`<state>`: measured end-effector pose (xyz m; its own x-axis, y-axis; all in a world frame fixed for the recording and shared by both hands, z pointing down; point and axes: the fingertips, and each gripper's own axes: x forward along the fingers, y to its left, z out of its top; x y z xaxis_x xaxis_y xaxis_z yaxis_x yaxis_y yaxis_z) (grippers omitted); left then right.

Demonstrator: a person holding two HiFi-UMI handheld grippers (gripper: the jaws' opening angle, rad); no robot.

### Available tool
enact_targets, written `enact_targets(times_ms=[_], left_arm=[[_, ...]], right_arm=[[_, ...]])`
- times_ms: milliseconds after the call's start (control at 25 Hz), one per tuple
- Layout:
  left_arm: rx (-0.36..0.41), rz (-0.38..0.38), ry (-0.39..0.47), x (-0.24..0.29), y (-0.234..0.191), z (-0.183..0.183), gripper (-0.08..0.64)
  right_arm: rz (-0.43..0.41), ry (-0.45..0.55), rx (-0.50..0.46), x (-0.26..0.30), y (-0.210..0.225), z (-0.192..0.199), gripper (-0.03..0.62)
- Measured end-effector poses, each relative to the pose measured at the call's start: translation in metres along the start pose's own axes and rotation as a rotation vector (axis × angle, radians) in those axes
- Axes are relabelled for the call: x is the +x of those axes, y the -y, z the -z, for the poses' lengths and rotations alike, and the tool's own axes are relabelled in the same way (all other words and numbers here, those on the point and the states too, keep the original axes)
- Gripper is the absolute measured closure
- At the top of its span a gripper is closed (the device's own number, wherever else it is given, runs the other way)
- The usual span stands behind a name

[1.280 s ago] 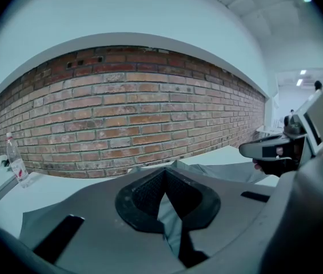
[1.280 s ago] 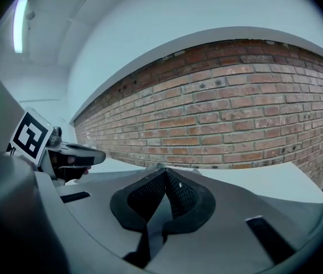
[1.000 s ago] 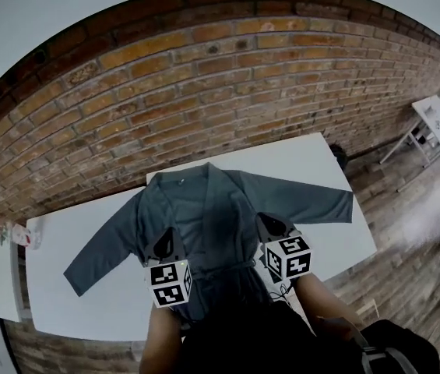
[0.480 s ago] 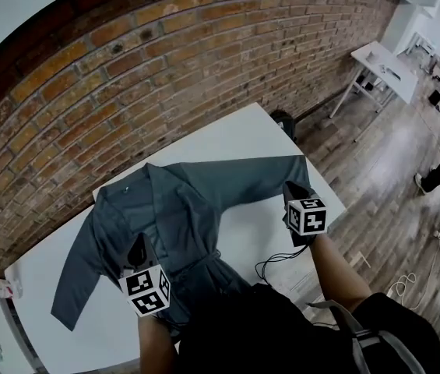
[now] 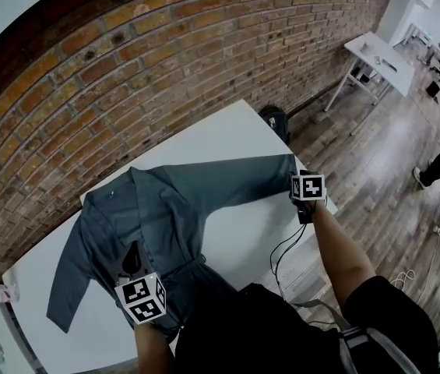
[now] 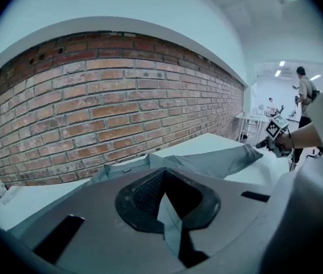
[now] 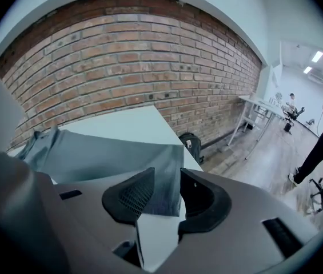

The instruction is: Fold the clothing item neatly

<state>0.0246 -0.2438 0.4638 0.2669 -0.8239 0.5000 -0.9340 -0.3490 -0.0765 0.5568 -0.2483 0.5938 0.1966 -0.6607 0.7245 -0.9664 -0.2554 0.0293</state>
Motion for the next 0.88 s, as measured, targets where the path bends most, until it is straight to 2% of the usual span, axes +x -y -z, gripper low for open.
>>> enact_targets(times_ms=[80,200,400,560,640,800,880], left_arm=[[0.009,-0.004,-0.008,0.000,0.005,0.001,0.567],[0.020,-0.010,-0.021,0.000,0.009,0.005,0.566],[0.033,-0.027,-0.037,-0.001,0.012,0.006,0.566],[0.027,-0.036,-0.036,0.001,0.011,0.006,0.566],[0.029,-0.033,-0.039,0.002,0.013,0.007,0.566],[0.025,-0.032,-0.039,0.002,0.016,0.008,0.568],[0.020,-0.038,-0.037,0.001,0.015,0.009,0.566]], right_arm=[[-0.002,-0.053,0.004,0.015,0.008,0.007,0.436],[-0.017,-0.116,0.028,0.033,0.013,0.016,0.422],[-0.037,-0.130,0.107,0.046,0.016,0.013,0.422],[-0.025,-0.139,0.105,0.046,0.018,0.013,0.422],[-0.008,-0.151,0.084,0.045,0.015,0.014,0.425],[0.012,-0.191,-0.043,0.050,-0.003,0.012,0.560],[0.041,-0.208,-0.125,0.055,-0.007,0.012,0.572]])
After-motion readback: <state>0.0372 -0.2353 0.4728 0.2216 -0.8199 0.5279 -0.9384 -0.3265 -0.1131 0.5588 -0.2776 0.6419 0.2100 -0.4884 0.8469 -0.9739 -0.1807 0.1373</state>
